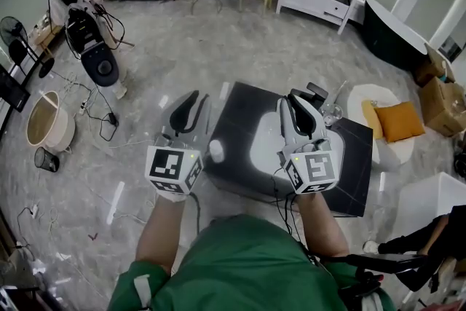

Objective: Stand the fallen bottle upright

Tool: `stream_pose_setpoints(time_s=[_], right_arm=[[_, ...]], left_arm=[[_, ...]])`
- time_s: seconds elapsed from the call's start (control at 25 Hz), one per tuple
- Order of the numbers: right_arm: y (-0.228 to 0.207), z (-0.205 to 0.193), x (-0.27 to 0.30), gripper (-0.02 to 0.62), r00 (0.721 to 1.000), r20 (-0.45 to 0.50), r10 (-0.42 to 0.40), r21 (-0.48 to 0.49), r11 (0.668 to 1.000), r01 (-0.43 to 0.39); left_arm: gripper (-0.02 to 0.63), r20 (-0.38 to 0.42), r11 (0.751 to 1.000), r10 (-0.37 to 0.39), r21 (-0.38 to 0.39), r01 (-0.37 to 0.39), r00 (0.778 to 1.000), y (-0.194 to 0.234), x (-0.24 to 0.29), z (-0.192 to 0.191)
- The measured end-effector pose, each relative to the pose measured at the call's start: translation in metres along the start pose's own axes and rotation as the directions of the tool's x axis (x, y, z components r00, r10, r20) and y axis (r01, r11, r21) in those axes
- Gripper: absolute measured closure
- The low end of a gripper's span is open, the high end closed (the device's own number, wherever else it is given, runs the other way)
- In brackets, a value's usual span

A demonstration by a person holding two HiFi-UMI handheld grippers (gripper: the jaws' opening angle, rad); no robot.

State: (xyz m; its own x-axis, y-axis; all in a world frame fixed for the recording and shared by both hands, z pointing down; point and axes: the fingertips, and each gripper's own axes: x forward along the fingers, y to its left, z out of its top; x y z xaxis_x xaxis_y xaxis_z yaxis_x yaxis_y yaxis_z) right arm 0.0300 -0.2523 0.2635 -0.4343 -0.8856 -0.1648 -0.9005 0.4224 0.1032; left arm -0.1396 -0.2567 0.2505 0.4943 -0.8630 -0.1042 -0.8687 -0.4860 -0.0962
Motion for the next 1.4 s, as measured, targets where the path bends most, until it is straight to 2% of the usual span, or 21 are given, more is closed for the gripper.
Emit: stream_pose_setpoints(time_s=[0.76,1.4], right_arm=[[-0.027,-0.022,-0.01,0.56,0.998,0.002,0.056,0.043,0.997,-0.056],[-0.057,-0.022,-0.035,0.569,0.996,0.018,0.091,0.075,0.993,-0.093]], left_arm=[[0.525,-0.059,0.998,0.054,0.016,-0.053,0.997,-0.023,0.006,-0.023],[0.524,-0.08,0.997,0.079,0.031,-0.076,0.994,-0.06,0.013,-0.022]])
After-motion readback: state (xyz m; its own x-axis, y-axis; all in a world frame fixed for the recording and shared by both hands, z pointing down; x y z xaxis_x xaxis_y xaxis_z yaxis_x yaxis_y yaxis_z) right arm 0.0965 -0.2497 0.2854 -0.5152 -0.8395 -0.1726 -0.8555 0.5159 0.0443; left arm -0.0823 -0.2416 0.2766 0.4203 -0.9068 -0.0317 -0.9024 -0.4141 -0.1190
